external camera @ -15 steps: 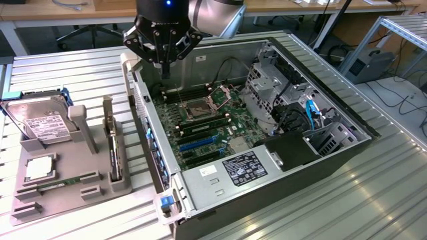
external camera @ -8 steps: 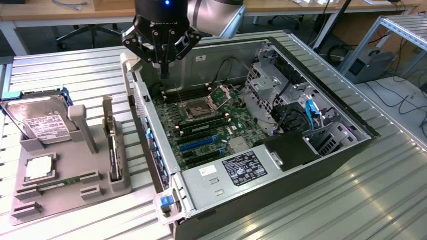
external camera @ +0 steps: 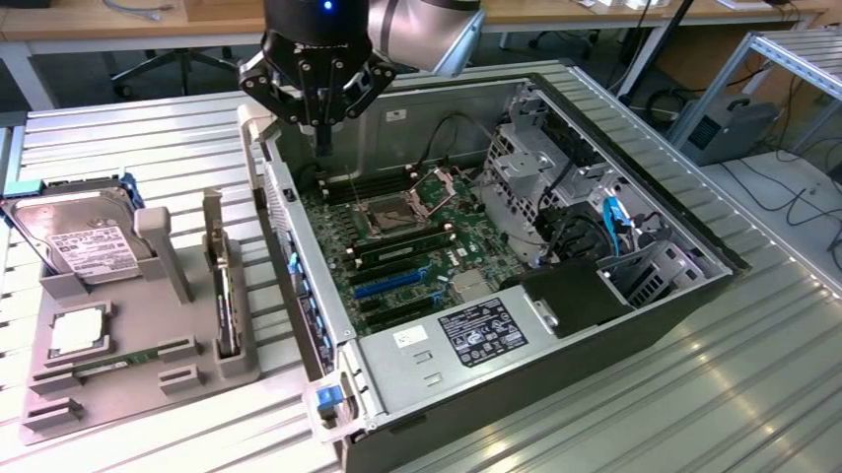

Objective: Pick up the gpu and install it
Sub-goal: 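Reach for the gpu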

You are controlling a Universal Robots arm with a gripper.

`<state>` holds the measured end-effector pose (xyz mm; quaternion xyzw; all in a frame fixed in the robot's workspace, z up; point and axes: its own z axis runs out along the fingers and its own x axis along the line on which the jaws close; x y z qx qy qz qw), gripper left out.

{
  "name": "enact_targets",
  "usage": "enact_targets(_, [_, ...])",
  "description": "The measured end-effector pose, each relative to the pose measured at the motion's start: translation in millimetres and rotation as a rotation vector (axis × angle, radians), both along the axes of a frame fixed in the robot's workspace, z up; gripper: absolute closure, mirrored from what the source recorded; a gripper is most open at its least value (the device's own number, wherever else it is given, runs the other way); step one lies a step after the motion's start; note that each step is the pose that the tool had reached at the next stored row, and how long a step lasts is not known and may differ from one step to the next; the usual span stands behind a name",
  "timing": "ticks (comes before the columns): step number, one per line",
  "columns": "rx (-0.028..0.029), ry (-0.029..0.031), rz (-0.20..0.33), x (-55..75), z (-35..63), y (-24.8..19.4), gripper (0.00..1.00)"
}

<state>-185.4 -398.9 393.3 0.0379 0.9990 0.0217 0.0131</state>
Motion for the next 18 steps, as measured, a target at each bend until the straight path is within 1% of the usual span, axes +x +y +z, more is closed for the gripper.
enact_targets(18, [0.0000,0.0000,0.000,-8.2,0.0,0.0,0.89])
